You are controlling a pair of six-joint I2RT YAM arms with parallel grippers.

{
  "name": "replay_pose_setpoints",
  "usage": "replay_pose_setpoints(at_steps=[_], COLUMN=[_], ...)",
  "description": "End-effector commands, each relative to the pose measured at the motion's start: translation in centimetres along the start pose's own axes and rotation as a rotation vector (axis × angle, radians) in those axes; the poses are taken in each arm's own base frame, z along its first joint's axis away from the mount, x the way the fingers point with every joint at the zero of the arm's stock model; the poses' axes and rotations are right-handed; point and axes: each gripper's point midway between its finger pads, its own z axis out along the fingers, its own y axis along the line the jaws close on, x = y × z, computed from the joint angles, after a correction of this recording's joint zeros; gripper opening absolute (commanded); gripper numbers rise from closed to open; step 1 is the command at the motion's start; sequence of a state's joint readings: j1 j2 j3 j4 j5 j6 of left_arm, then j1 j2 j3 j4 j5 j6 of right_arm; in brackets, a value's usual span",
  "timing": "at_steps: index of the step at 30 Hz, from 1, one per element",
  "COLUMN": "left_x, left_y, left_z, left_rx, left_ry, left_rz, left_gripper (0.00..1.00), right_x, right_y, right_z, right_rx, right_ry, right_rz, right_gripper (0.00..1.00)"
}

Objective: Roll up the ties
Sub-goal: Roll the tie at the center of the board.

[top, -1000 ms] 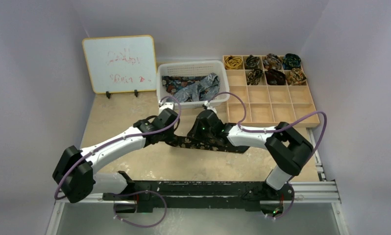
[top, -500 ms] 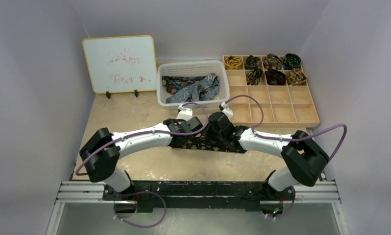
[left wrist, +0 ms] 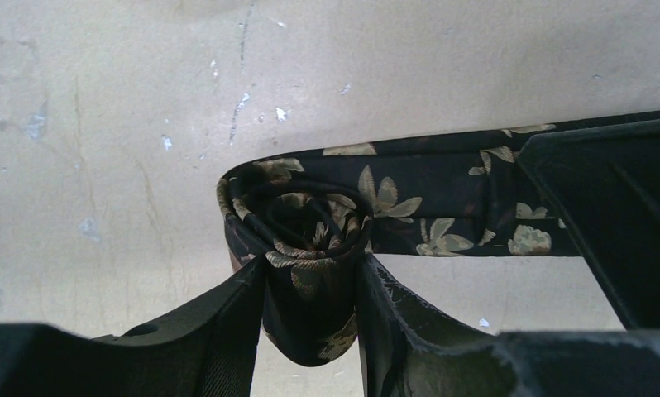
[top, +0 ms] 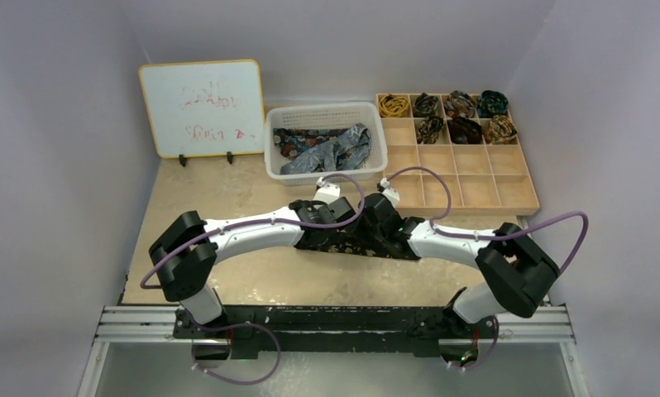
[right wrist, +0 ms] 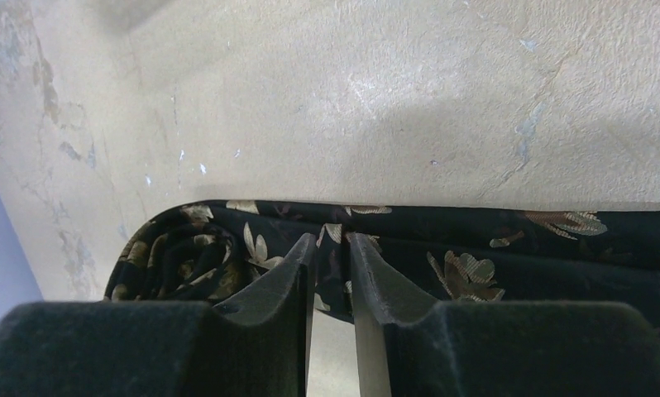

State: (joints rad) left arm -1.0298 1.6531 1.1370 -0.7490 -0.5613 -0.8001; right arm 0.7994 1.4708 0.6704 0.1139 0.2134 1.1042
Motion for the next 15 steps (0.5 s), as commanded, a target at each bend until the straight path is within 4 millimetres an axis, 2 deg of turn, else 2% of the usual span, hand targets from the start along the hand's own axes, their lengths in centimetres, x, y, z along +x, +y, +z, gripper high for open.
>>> replay_pose_setpoints(at_steps=[1, 7, 15], left_x=[-1.4, -1.4, -1.4], left_y=[-2.5, -4.2, -6.5], left_z=[-0.7, -0.8, -1.0], left_rx=[0.102, 0.185, 0.296], left_ry=[-0.014, -0.004, 0.006], left_rz=[-0.03, -0.015, -0.019], left_gripper=[0.42, 0.45, 0.49], right_x=[-0.3, -0.8, -1.4], right_y=[1.0, 0.0, -0.3], right_z=[-0.6, -0.7, -1.1], right_rx=[-0.06, -0.052, -0.071], right_ry=[0.007, 0.004, 0.001], right_rz=[0.024, 0.054, 0.07], right_gripper=[0.25, 0.25, 0.26])
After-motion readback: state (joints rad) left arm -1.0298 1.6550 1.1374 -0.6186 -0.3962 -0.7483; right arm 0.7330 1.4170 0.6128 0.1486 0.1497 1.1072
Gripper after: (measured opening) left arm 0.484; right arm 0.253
